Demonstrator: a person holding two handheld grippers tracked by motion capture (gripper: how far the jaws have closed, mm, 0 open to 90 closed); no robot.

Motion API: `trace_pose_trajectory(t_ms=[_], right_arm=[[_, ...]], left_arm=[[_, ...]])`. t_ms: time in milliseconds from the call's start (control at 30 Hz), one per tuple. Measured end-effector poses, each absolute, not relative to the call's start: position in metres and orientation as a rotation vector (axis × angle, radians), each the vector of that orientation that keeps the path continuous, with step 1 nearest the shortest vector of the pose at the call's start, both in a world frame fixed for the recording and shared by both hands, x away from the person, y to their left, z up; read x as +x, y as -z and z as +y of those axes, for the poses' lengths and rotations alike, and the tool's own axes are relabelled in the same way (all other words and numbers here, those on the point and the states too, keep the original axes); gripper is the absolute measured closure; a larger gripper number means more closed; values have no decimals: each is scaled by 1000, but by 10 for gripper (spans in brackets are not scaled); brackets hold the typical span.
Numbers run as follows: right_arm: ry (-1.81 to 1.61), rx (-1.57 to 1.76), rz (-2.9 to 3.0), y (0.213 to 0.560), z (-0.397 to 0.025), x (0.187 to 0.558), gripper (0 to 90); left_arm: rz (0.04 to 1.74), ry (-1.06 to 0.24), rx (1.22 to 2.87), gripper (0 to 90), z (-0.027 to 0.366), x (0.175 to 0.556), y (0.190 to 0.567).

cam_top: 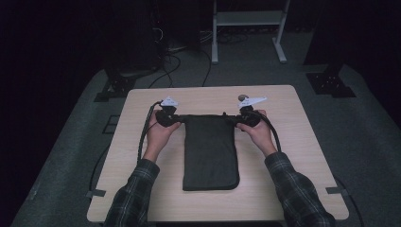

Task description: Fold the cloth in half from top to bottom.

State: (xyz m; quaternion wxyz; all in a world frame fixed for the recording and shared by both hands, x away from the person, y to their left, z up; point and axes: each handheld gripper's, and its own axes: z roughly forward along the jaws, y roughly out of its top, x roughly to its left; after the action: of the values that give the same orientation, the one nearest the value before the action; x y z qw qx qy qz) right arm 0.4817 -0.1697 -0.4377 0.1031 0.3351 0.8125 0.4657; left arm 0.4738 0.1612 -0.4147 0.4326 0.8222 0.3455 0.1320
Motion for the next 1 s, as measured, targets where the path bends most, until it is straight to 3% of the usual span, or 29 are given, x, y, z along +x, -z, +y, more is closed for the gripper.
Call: trace_pose_trajectory(t_ms=[1000], right_arm=[[-1469, 833, 2523, 451, -179, 396, 787]], left_arm=[[784, -178, 2049, 843, 174, 381, 428]])
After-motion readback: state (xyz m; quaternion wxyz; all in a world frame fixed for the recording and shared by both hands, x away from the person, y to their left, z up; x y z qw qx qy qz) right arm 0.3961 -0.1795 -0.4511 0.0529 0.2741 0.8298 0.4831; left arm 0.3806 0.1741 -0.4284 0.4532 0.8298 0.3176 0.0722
